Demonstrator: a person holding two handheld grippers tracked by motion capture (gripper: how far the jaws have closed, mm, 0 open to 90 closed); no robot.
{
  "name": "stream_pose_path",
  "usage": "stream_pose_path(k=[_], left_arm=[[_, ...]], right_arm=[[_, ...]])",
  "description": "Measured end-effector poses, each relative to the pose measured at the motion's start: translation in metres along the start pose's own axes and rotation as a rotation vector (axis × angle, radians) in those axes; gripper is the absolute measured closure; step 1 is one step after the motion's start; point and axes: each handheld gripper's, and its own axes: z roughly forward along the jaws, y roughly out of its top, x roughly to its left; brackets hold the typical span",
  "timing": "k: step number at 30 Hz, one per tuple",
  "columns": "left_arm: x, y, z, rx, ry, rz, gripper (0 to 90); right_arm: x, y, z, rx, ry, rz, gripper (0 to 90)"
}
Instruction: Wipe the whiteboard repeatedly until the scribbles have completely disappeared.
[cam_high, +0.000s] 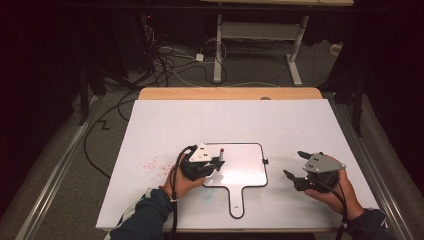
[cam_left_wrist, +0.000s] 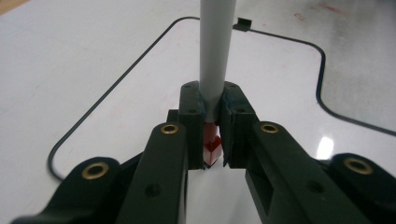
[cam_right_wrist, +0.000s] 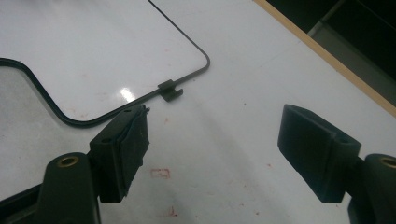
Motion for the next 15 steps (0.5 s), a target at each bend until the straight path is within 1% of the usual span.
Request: stream_pose_path(k=[3, 4, 6, 7, 9, 11, 14, 15], left_arm=[[0.008, -0.008, -0.01, -0.001, 0.031, -0.008, 78.8], [0.011, -0.011, -0.012, -0.006, 0.039, -0.02, 78.8], [0.015, -0.014, -0.013, -0.023, 0.037, -0.043, 78.8], [0.015, -0.014, -0.012, -0.026, 0.036, -0.047, 78.8], [0.013, -0.011, -0.011, -0.018, 0.04, -0.03, 78.8], [0.011, -0.009, -0.008, -0.016, 0.03, -0.026, 78.8], [0.006, -0.004, -0.004, -0.014, 0.025, -0.026, 78.7], [0.004, -0.001, -0.002, -0.01, 0.024, -0.02, 78.7]], right_arm=[[0.001, 0.0, 0.0, -0.001, 0.002, -0.001, 25.2], [0.001, 0.0, 0.0, -0.001, 0.001, 0.0, 25.2], [0.001, 0.0, 0.0, -0.002, 0.0, 0.001, 25.2], [0.001, 0.0, 0.0, -0.001, 0.001, 0.001, 25.2], [0.001, 0.001, 0.0, -0.003, 0.001, 0.003, 25.2], [0.002, 0.001, 0.0, -0.005, 0.005, 0.0, 25.3], [0.001, 0.002, 0.0, -0.01, 0.024, 0.019, 25.9], [0.001, 0.003, 0.0, -0.015, 0.027, 0.025, 26.1]])
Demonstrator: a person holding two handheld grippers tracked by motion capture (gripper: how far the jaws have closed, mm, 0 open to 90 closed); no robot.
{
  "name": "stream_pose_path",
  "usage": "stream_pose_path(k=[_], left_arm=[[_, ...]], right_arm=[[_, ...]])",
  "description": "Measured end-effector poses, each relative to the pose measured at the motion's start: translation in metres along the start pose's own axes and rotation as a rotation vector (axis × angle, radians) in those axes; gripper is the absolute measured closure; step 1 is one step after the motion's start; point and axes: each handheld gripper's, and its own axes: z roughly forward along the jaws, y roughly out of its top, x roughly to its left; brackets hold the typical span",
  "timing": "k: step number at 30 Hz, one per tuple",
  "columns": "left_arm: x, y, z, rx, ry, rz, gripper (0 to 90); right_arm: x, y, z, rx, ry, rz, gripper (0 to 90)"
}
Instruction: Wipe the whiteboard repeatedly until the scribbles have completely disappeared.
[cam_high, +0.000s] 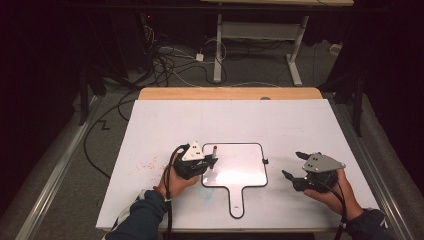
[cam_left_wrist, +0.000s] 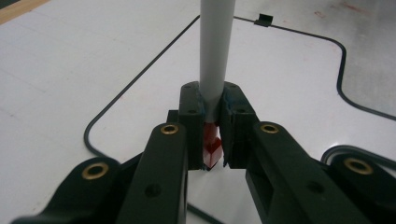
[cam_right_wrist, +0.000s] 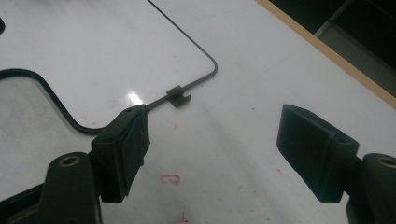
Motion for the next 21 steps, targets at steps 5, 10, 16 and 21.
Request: stream_pose_path(k=[5, 10, 16, 21], left_arm=[[-0.011, 0.016, 0.007, -0.02, -0.016, 0.012, 78.7], [-0.025, 0.031, 0.018, -0.027, -0.042, 0.023, 78.6], [-0.044, 0.048, 0.035, -0.036, -0.085, 0.055, 78.6], [-0.057, 0.058, 0.046, -0.042, -0.116, 0.067, 78.6]], right_arm=[[0.0, 0.005, -0.003, -0.058, 0.038, 0.061, 28.3], [0.005, 0.017, -0.004, -0.12, 0.108, 0.116, 31.0], [0.021, 0.039, -0.002, -0.203, 0.184, 0.124, 35.0], [0.034, 0.053, 0.002, -0.243, 0.243, 0.134, 38.9]])
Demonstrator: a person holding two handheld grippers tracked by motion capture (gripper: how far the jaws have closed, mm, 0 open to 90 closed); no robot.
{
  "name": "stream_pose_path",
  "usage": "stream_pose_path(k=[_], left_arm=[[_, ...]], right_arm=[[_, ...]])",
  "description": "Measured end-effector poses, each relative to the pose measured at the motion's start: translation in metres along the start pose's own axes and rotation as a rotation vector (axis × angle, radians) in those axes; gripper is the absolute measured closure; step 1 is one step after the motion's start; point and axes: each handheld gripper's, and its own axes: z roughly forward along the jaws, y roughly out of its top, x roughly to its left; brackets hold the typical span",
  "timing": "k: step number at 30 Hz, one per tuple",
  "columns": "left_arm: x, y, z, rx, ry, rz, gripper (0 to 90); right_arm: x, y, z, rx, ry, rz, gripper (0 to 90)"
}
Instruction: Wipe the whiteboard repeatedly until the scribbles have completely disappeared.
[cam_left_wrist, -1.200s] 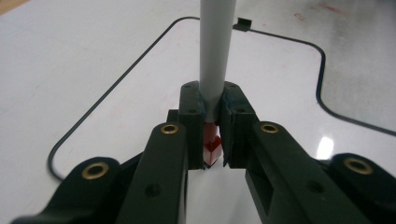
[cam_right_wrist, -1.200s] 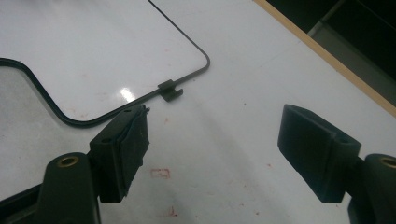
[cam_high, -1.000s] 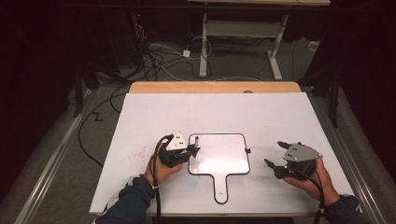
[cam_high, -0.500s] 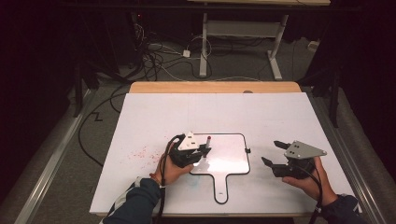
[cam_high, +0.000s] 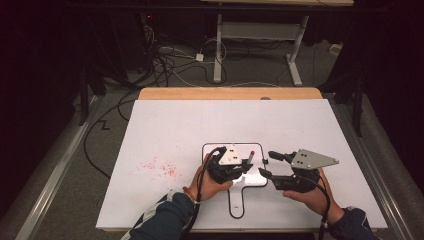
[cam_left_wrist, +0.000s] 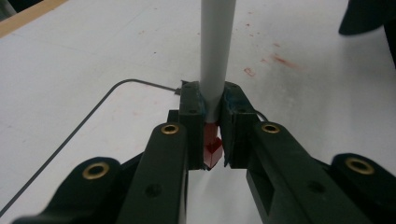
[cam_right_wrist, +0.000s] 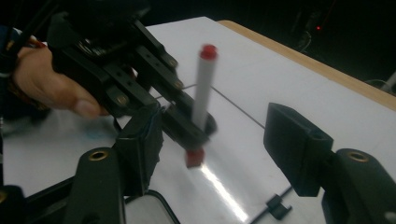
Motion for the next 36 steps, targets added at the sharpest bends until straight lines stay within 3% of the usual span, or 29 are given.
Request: stream_pose_path(k=[5, 8, 13, 16, 17, 19, 21, 26, 31, 34, 36], left_arm=[[-0.008, 0.006, 0.006, -0.016, -0.017, 0.001, 78.6], [-0.012, 0.008, 0.007, -0.022, -0.033, 0.005, 78.6], [-0.014, 0.009, 0.008, -0.037, -0.064, 0.004, 78.4], [-0.015, 0.01, 0.005, -0.06, -0.059, 0.008, 78.2], [-0.016, 0.01, 0.004, -0.064, -0.04, 0.018, 77.8], [-0.018, 0.01, -0.001, -0.069, 0.018, 0.042, 68.1], [-0.017, 0.009, -0.009, -0.078, 0.037, 0.056, 60.7], [-0.015, -0.004, -0.042, -0.092, 0.167, 0.118, 40.3], [-0.006, -0.023, -0.074, -0.069, 0.245, 0.096, 28.7], [-0.002, -0.04, -0.09, -0.04, 0.295, 0.089, 26.1], [0.002, -0.052, -0.099, -0.019, 0.327, 0.058, 25.4]], right_arm=[[0.005, 0.003, 0.009, -0.009, 0.025, 0.005, 45.1], [0.006, 0.003, 0.013, -0.01, 0.019, 0.004, 54.2], [0.006, 0.005, 0.014, -0.03, 0.026, 0.007, 78.6], [0.002, 0.006, 0.011, -0.04, 0.039, 0.022, 80.8], [0.001, 0.007, 0.01, -0.044, 0.041, 0.03, 80.8], [0.0, 0.009, 0.008, -0.054, 0.048, 0.048, 80.9], [-0.002, 0.01, 0.005, -0.06, 0.044, 0.052, 80.9], [-0.007, 0.01, -0.003, -0.052, 0.029, 0.061, 80.9], [-0.012, 0.008, -0.013, -0.034, -0.001, 0.076, 80.9], [-0.014, 0.006, -0.017, -0.019, -0.019, 0.096, 80.8], [-0.014, 0.005, -0.02, 0.002, -0.026, 0.107, 80.8]])
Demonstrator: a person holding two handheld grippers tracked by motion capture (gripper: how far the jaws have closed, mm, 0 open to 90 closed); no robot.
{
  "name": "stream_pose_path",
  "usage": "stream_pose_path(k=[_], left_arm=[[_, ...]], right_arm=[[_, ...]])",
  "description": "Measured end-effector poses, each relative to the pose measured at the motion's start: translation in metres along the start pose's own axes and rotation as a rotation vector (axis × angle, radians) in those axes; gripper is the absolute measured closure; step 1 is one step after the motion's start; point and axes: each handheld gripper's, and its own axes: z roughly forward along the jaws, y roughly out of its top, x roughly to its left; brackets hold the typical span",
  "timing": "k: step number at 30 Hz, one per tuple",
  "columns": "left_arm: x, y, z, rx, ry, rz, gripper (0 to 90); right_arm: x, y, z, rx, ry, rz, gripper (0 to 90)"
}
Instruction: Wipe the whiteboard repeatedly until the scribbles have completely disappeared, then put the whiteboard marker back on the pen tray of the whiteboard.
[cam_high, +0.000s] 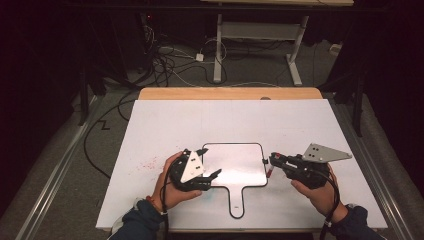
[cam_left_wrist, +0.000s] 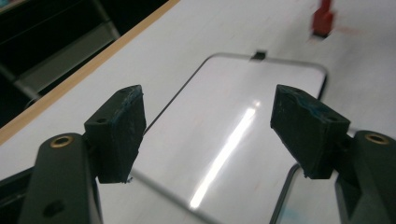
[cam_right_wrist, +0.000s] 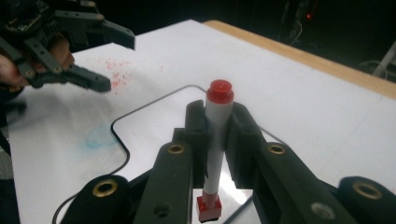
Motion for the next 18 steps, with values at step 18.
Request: stream_pose_path(k=[18], left_arm=[[0.015, -0.071, -0.051, 0.144, 0.111, -0.226, 21.8]], right_arm=[[-0.029, -0.007, 0.028, 0.247, 0.015, 0.192, 80.7]])
